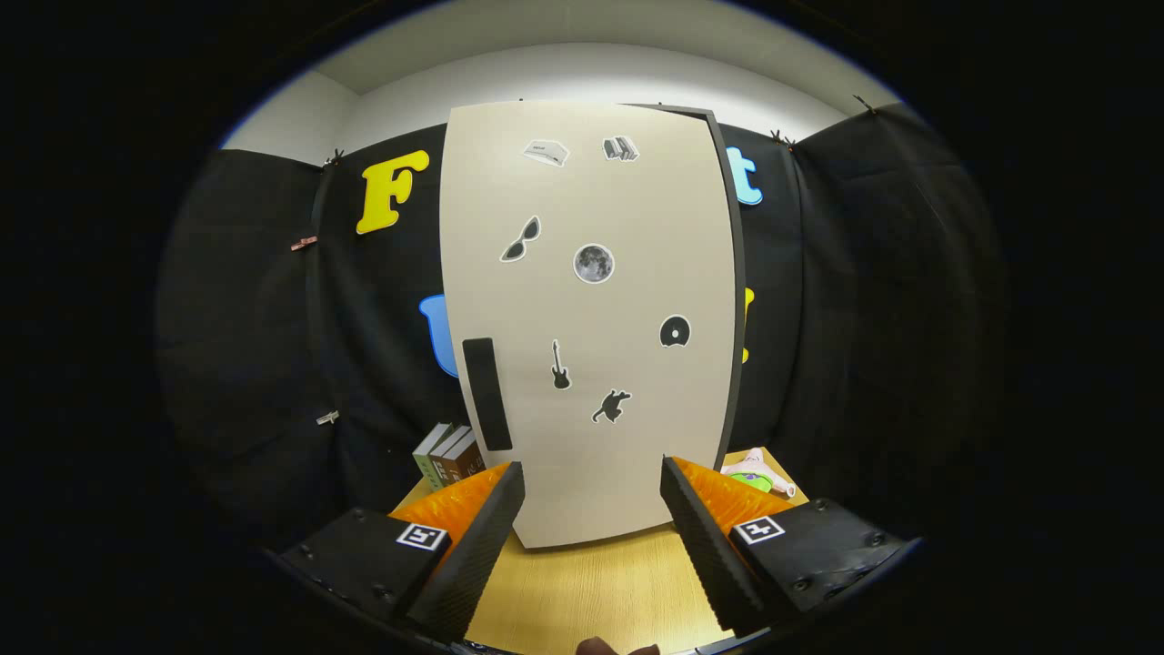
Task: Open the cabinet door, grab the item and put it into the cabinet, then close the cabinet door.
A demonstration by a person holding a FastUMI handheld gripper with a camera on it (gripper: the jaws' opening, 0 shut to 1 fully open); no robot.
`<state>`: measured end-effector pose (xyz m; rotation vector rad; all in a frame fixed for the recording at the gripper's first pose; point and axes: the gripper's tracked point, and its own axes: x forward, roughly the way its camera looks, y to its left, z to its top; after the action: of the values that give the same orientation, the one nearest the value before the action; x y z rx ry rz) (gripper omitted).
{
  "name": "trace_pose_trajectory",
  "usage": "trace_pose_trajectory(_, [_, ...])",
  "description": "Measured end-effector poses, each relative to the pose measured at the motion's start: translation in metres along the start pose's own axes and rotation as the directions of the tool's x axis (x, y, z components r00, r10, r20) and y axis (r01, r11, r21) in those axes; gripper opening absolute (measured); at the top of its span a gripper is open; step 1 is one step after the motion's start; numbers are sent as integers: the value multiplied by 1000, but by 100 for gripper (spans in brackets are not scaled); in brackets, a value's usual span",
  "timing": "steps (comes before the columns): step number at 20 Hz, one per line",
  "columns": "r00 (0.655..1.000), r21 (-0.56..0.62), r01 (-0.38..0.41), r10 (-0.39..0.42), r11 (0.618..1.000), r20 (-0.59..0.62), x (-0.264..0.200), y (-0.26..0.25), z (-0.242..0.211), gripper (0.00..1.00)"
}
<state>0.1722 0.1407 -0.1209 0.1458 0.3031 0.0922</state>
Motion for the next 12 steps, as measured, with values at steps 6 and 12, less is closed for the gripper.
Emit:
trace_pose_trajectory(6, [1000,1,0,0,1000,-3,1,-1,-1,98])
trace_pose_trajectory(12, [1000,2,2,-2,1000,-2,2,-1,-2,98])
